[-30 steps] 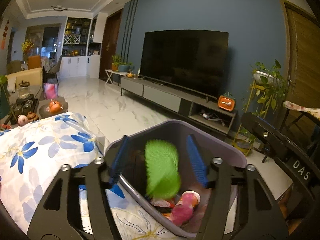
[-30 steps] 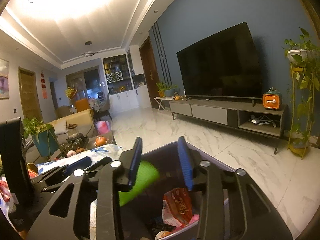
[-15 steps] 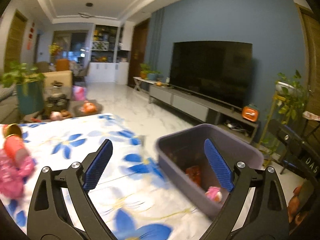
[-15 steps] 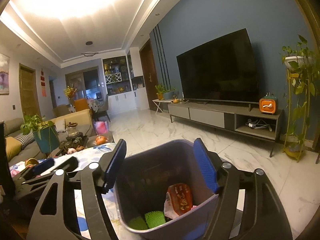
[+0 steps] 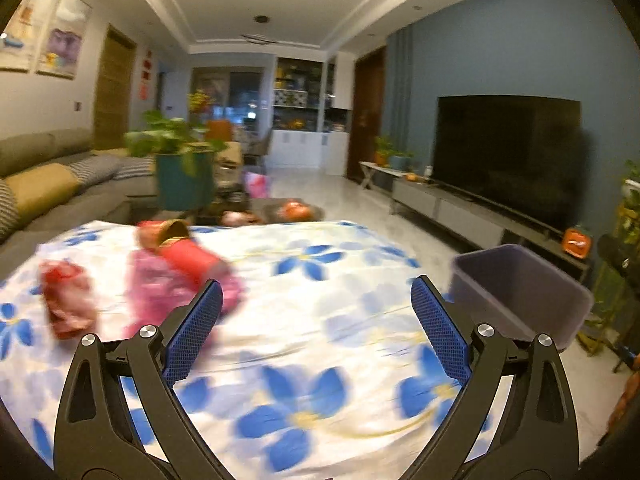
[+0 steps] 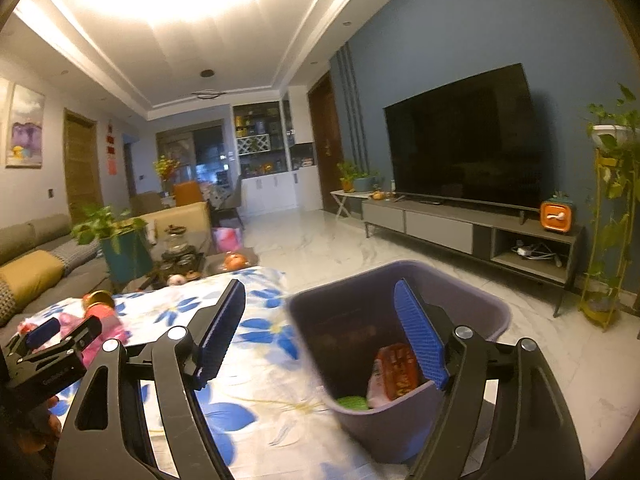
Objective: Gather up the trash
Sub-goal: 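Move both tools back to the table toward the remaining trash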
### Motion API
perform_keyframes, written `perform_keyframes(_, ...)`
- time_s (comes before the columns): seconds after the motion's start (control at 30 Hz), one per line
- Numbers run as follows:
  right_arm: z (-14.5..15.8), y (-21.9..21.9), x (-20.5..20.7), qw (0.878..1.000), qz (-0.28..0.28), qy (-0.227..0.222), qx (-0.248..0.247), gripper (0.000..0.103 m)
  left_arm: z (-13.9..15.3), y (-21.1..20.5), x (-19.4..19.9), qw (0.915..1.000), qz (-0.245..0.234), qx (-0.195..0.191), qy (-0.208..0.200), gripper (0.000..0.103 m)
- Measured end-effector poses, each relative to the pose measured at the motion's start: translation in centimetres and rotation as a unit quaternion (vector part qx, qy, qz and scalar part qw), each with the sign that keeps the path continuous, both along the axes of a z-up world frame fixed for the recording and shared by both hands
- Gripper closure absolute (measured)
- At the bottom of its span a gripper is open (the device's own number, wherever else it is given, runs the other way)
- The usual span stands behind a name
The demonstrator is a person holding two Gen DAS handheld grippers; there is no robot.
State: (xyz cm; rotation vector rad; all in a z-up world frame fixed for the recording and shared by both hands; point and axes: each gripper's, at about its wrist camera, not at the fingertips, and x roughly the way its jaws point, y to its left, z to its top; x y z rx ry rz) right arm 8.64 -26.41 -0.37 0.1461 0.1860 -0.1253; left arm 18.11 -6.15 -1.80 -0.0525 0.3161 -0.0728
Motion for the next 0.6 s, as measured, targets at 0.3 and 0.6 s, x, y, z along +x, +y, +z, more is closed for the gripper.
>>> perform_keyframes(0.3,0.3,7.4,1.0,0.996,0.083,0.007,-0.013,0.028,-0.5,9.1,-2.8,0.9947,0.102,0.004,0.008,0.010)
perform_keyframes(0.6,-1.2,16.2,3.7,0.984,0.172,0.033,-0.020,0.027,-0.8,17.7,-4.9,0.9808,0.194,0.006,0.017,0.010)
